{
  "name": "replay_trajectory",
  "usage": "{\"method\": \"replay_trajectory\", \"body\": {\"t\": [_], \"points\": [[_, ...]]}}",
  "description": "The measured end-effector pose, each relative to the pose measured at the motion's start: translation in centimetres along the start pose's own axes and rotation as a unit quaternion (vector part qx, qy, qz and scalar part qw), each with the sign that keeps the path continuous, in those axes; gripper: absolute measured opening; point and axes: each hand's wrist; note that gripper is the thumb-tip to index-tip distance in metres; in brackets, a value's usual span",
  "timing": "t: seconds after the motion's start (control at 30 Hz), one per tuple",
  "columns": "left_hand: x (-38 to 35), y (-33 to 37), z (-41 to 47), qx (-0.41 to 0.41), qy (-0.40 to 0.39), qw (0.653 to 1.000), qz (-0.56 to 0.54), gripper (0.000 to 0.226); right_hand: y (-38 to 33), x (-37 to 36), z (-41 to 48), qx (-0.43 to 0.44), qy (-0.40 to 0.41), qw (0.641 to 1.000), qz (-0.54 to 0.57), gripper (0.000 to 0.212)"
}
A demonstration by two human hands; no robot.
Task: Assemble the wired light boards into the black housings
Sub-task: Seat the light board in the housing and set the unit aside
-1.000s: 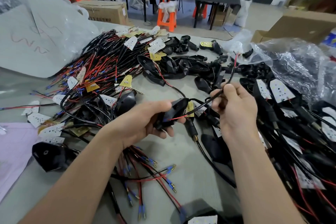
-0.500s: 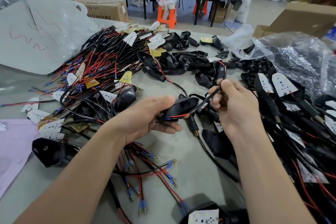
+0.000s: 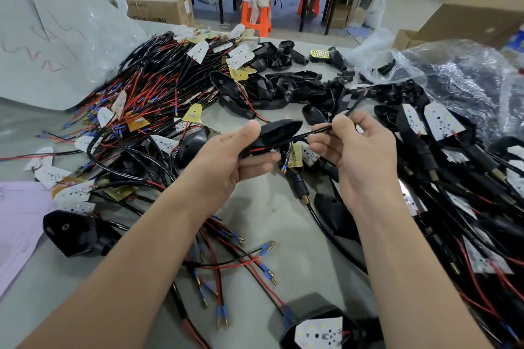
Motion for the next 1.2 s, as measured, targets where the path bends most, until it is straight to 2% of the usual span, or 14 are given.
{"method": "replay_trajectory", "body": {"t": [0.1,0.2,0.27,0.4,0.53,0.6,0.7,0.8,0.9,1.0,1.1,1.2], "points": [[0.6,0.2,0.2,0.017,-0.024,0.999,-0.025,0.036,0.3,0.0,-0.1,0.004,0.011,1.0,-0.009,0.017],[1.1,0.5,0.2,0.022,-0.056,0.997,-0.044,0.028,0.6,-0.2,-0.3,-0.01,-0.024,0.999,-0.027,0.019],[1.1,0.6,0.1,0.015,-0.054,0.996,-0.068,0.029,0.5,-0.2,-0.3,-0.048,-0.056,0.997,-0.006,0.022],[0.1,-0.1,0.5,-0.019,0.04,0.993,-0.112,0.031,0.6,0.0,-0.5,-0.121,-0.136,0.983,0.011,0.025],[0.2,-0.8,0.6,-0.104,0.136,0.984,-0.046,0.017,1.0,-0.2,-0.9,-0.157,-0.154,0.975,0.001,0.015],[0.4,-0.7,0.7,-0.115,0.143,0.983,-0.012,0.014,1.2,-0.3,-0.9,-0.148,-0.148,0.978,-0.005,0.02],[0.7,-0.5,0.8,-0.067,0.129,0.989,0.035,0.006,1.1,-0.1,-0.6,-0.106,-0.11,0.988,0.008,0.028],[1.1,-0.2,0.7,-0.012,0.069,0.996,0.056,0.009,0.9,0.3,-0.3,-0.08,-0.083,0.993,0.026,0.028],[1.6,0.2,0.6,-0.008,0.041,0.999,0.025,0.017,0.9,0.2,-0.4,-0.074,-0.055,0.995,0.037,0.025],[1.3,0.0,0.4,-0.059,0.05,0.997,0.001,0.018,1.2,-0.2,-0.4,-0.091,-0.032,0.995,-0.022,0.027],[0.7,-0.5,0.1,-0.161,0.084,0.981,0.071,0.035,1.7,-0.7,-0.9,-0.11,-0.058,0.988,-0.089,0.016],[0.4,-0.4,-0.4,-0.256,0.113,0.942,0.187,0.045,2.2,-1.2,-1.5,-0.112,-0.097,0.986,-0.07,0.013]]}}
Point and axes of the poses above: each hand's wrist, its own z-axis towards the middle knuckle, its own x-axis out of the back of the hand, y = z × x, and after that the axes turned 10 degrees about y, right-handed
